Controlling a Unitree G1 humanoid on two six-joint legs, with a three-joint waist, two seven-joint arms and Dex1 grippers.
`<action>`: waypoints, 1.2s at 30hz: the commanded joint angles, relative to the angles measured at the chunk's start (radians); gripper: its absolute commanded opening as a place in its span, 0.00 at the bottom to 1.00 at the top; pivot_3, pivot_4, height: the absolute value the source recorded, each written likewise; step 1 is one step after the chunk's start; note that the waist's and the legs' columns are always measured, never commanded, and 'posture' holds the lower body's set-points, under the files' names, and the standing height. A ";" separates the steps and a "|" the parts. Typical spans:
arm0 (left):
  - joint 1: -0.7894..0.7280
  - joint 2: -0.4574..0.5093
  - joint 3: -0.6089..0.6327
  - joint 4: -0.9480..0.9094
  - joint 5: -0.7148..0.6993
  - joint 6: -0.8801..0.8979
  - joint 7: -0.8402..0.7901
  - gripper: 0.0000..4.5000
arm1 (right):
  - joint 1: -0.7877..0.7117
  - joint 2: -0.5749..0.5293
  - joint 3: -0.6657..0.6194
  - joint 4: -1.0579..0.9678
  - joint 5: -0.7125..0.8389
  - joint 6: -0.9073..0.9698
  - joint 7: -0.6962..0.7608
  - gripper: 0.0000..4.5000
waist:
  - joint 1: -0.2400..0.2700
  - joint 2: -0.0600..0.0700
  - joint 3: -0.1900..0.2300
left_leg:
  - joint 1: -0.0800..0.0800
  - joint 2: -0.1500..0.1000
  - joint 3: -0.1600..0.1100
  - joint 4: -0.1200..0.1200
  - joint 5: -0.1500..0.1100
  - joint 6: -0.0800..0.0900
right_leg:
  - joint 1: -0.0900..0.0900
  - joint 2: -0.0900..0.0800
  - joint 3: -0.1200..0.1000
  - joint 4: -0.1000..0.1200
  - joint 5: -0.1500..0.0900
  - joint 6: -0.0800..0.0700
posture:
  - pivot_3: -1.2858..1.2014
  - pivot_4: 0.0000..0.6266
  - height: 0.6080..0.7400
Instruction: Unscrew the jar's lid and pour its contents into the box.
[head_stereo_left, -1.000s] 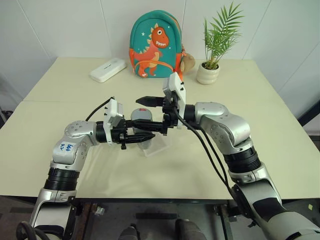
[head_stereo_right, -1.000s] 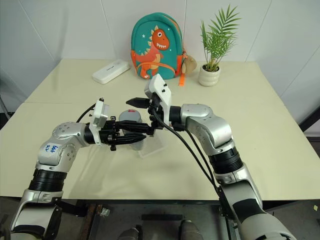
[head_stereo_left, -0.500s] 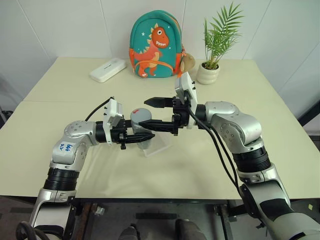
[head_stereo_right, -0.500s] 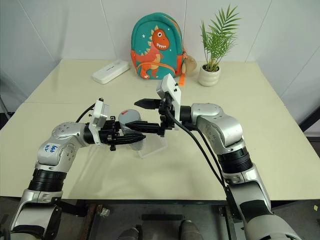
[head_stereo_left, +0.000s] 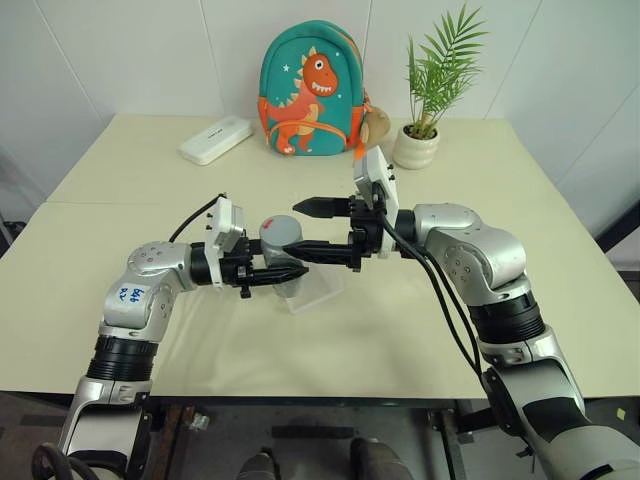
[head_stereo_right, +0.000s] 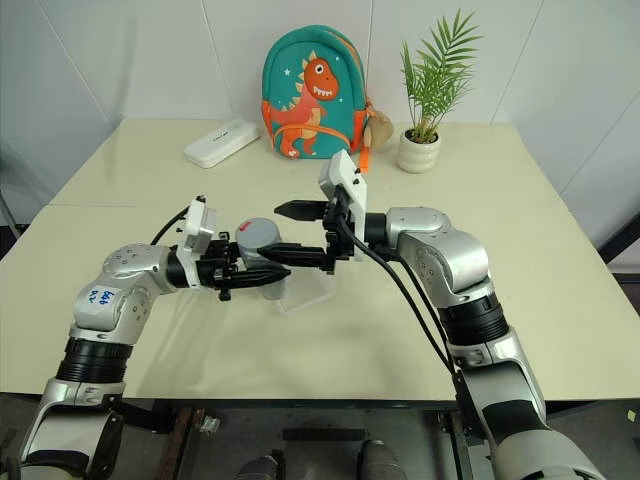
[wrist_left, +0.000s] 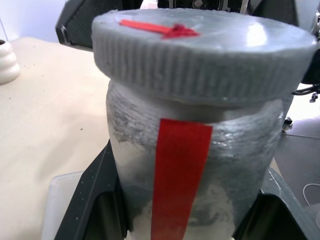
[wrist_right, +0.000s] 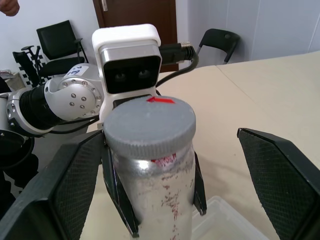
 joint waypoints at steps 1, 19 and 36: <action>-0.010 0.007 0.011 -0.032 -0.020 -0.018 -0.019 0.44 | 0.001 -0.017 -0.066 -0.048 0.053 0.005 0.022 0.99 | 0.001 0.000 0.000 | 0.000 0.000 0.000 0.000 0.000 0.000 | 0.000 0.000 0.000 0.000 0.000 0.000 | 0.52 0.24 1.00; -0.039 0.002 0.004 -0.008 -0.014 -0.023 -0.032 0.44 | -0.062 0.075 -0.018 -0.025 0.010 0.012 -0.037 0.99 | 0.000 0.000 0.000 | 0.000 0.000 0.000 0.000 0.000 0.000 | 0.000 0.000 0.000 0.002 0.000 0.000 | 0.52 0.24 1.00; -0.027 -0.003 0.006 -0.022 -0.022 -0.012 -0.020 0.44 | -0.051 0.089 -0.006 -0.051 0.019 0.034 -0.029 0.71 | -0.001 0.000 0.000 | 0.000 0.000 0.000 0.000 0.000 0.000 | 0.000 0.000 0.000 0.002 0.000 0.000 | 0.52 0.24 1.00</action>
